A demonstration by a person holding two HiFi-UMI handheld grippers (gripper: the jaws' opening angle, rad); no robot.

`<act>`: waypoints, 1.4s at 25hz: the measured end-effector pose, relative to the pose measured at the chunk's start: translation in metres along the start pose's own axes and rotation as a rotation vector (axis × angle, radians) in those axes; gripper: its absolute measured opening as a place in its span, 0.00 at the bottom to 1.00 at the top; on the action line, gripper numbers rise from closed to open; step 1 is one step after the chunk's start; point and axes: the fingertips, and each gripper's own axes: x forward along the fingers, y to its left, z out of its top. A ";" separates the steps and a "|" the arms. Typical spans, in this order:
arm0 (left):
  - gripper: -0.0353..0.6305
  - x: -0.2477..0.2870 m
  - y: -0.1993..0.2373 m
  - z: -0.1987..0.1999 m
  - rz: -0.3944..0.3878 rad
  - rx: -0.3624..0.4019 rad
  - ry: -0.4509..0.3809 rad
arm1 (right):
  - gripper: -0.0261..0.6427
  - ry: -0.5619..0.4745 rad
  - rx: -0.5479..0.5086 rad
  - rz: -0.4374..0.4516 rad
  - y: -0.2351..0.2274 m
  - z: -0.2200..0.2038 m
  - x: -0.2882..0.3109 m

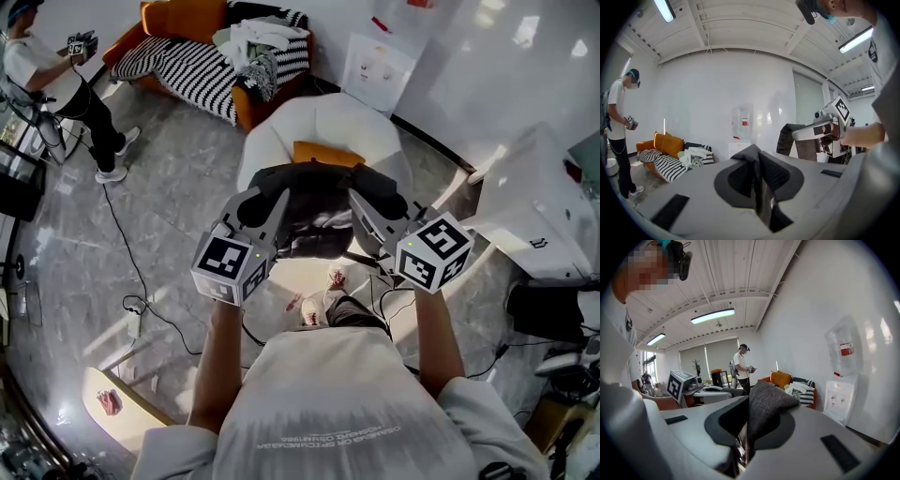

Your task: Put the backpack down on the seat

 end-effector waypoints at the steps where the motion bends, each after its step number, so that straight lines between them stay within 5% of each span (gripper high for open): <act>1: 0.13 0.004 0.002 0.000 0.002 -0.001 0.004 | 0.08 0.002 0.004 0.002 -0.005 0.000 0.003; 35: 0.13 0.139 0.046 0.019 0.153 -0.054 0.017 | 0.08 -0.033 0.036 0.167 -0.136 0.025 0.042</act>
